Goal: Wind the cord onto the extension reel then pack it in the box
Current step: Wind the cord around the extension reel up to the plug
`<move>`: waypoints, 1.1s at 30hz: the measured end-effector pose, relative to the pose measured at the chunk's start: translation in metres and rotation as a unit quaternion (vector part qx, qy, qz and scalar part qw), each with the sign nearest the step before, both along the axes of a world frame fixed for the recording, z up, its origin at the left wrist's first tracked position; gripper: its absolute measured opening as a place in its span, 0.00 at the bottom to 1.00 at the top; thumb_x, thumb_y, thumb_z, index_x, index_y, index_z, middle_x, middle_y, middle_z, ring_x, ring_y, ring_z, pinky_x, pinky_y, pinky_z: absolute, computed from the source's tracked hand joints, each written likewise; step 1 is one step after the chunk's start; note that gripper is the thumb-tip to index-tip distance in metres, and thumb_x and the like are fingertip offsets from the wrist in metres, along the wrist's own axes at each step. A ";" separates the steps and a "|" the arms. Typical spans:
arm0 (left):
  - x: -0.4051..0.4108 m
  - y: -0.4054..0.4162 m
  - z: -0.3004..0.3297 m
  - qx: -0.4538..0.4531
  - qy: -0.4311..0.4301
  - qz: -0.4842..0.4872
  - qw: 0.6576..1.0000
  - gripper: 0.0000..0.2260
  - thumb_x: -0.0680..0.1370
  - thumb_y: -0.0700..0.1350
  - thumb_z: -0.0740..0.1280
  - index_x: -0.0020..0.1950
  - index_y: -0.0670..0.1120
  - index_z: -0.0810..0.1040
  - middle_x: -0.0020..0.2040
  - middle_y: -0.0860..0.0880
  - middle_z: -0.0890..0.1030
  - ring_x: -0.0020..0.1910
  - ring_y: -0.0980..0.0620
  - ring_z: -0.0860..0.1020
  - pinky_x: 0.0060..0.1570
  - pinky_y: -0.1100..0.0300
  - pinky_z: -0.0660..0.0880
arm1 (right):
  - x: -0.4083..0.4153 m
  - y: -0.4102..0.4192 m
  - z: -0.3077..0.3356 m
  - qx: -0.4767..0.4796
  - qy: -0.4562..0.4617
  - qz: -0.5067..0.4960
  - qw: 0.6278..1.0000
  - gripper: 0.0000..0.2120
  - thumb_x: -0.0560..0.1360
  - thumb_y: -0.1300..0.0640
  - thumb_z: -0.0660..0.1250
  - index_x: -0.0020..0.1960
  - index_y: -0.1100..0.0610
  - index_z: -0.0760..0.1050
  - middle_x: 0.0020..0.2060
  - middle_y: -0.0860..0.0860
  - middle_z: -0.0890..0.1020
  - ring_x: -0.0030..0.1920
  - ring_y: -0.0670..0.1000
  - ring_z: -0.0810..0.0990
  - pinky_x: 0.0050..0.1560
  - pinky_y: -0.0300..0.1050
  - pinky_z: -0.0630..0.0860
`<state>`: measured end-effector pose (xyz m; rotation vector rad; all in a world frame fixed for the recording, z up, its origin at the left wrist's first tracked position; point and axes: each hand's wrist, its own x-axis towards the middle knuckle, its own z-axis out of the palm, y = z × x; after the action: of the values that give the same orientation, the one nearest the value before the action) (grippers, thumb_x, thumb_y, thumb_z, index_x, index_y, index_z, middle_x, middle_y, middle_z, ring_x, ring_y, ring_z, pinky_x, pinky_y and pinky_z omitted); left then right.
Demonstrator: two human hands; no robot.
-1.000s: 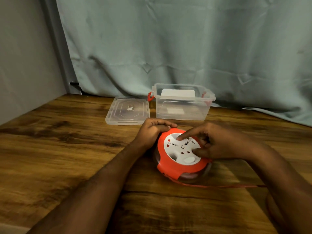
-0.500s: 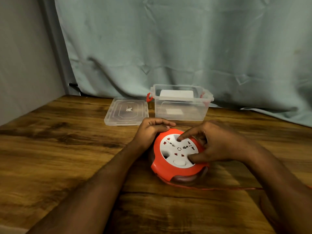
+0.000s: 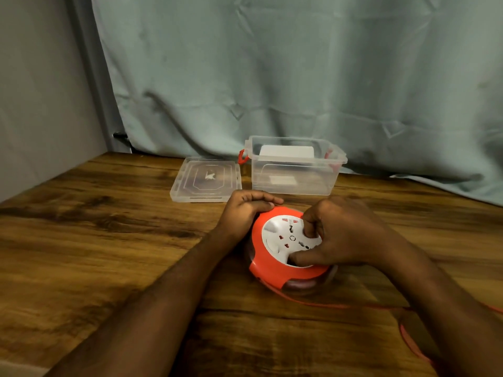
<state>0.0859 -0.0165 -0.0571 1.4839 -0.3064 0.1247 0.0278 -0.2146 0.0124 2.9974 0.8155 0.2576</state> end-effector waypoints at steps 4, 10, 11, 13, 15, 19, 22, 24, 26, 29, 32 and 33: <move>0.000 -0.001 -0.001 0.015 -0.001 0.014 1.000 0.10 0.76 0.29 0.63 0.51 0.35 0.83 0.50 0.37 0.85 0.47 0.45 0.83 0.51 0.56 0.80 | 0.002 0.004 -0.004 0.015 -0.019 -0.013 1.000 0.31 0.61 0.22 0.68 0.30 0.51 0.75 0.29 0.44 0.77 0.31 0.42 0.73 0.30 0.40 0.61; -0.001 0.000 -0.001 0.027 -0.007 0.012 1.000 0.10 0.77 0.30 0.63 0.50 0.38 0.84 0.50 0.39 0.85 0.45 0.47 0.84 0.47 0.58 0.82 | 0.004 0.006 -0.011 0.040 -0.005 -0.024 0.999 0.35 0.62 0.19 0.62 0.29 0.52 0.74 0.27 0.46 0.77 0.32 0.44 0.77 0.33 0.42 0.71; 0.000 0.001 -0.001 0.027 -0.008 0.012 1.000 0.10 0.77 0.30 0.64 0.50 0.38 0.84 0.50 0.39 0.85 0.45 0.46 0.84 0.47 0.58 0.82 | 0.004 0.006 -0.011 0.045 0.003 -0.026 0.999 0.35 0.62 0.19 0.61 0.29 0.52 0.75 0.28 0.46 0.78 0.33 0.45 0.79 0.35 0.43 0.74; 0.000 0.002 -0.001 0.030 -0.011 0.014 0.999 0.10 0.77 0.31 0.64 0.50 0.38 0.84 0.50 0.39 0.85 0.46 0.46 0.84 0.47 0.57 0.82 | 0.004 0.005 -0.010 0.049 0.009 -0.023 0.999 0.35 0.61 0.18 0.60 0.30 0.52 0.76 0.29 0.46 0.79 0.34 0.44 0.79 0.34 0.42 0.74; 0.001 0.002 -0.002 0.028 -0.009 0.015 0.999 0.10 0.77 0.30 0.64 0.51 0.37 0.84 0.50 0.39 0.85 0.46 0.45 0.84 0.47 0.56 0.82 | 0.002 0.003 -0.004 0.057 0.003 -0.019 0.998 0.30 0.66 0.22 0.65 0.32 0.50 0.77 0.29 0.44 0.78 0.32 0.42 0.76 0.31 0.39 0.66; 0.002 0.003 -0.001 0.016 -0.010 0.009 1.000 0.10 0.76 0.30 0.64 0.50 0.38 0.84 0.49 0.39 0.85 0.46 0.44 0.83 0.48 0.55 0.81 | 0.004 -0.006 0.009 0.085 0.059 -0.010 0.995 0.08 0.74 0.43 0.74 0.52 0.37 0.79 0.32 0.44 0.81 0.35 0.42 0.79 0.32 0.38 0.69; 0.000 0.002 0.001 0.025 -0.017 -0.004 1.000 0.10 0.77 0.30 0.63 0.52 0.36 0.83 0.49 0.40 0.85 0.46 0.47 0.83 0.47 0.59 0.81 | 0.009 -0.014 0.004 0.082 0.093 0.030 0.992 0.25 0.73 0.52 0.73 0.63 0.29 0.75 0.30 0.36 0.78 0.31 0.41 0.75 0.31 0.37 0.66; -0.001 0.002 0.002 0.036 -0.029 -0.021 0.999 0.10 0.77 0.30 0.63 0.53 0.36 0.83 0.48 0.42 0.85 0.46 0.49 0.83 0.47 0.61 0.80 | 0.009 -0.014 0.004 0.080 0.116 0.048 0.989 0.29 0.73 0.53 0.73 0.66 0.26 0.73 0.30 0.32 0.76 0.31 0.40 0.73 0.32 0.38 0.66; -0.001 0.003 0.001 0.045 -0.039 -0.033 0.998 0.10 0.77 0.30 0.63 0.52 0.37 0.83 0.48 0.44 0.85 0.46 0.50 0.84 0.46 0.61 0.79 | 0.009 -0.014 0.007 0.076 0.139 0.048 0.986 0.29 0.74 0.54 0.73 0.65 0.25 0.71 0.28 0.27 0.74 0.31 0.35 0.74 0.32 0.37 0.67; -0.001 0.003 0.000 0.051 -0.045 -0.035 0.997 0.10 0.77 0.31 0.64 0.53 0.37 0.83 0.48 0.44 0.85 0.47 0.51 0.84 0.46 0.62 0.79 | 0.010 -0.017 0.007 0.078 0.156 0.042 0.984 0.28 0.75 0.52 0.73 0.66 0.26 0.72 0.26 0.31 0.75 0.29 0.36 0.74 0.31 0.37 0.67; -0.001 0.002 -0.001 0.064 -0.053 -0.031 0.996 0.10 0.77 0.31 0.64 0.54 0.36 0.83 0.50 0.43 0.85 0.47 0.52 0.84 0.46 0.62 0.79 | 0.012 -0.021 0.005 0.094 0.166 0.031 0.981 0.27 0.73 0.50 0.75 0.65 0.26 0.73 0.25 0.37 0.76 0.27 0.40 0.73 0.32 0.42 0.69; -0.001 0.002 -0.001 0.062 -0.052 -0.030 0.996 0.10 0.77 0.30 0.64 0.54 0.35 0.83 0.49 0.42 0.85 0.46 0.52 0.84 0.47 0.62 0.79 | 0.012 -0.021 0.005 0.090 0.164 0.023 0.982 0.26 0.71 0.47 0.76 0.63 0.26 0.73 0.27 0.36 0.78 0.28 0.39 0.75 0.32 0.43 0.71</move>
<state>0.0851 -0.0148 -0.0580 1.5925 -0.4493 0.1367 0.0398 -0.2356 0.0177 3.2454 0.9318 -0.1786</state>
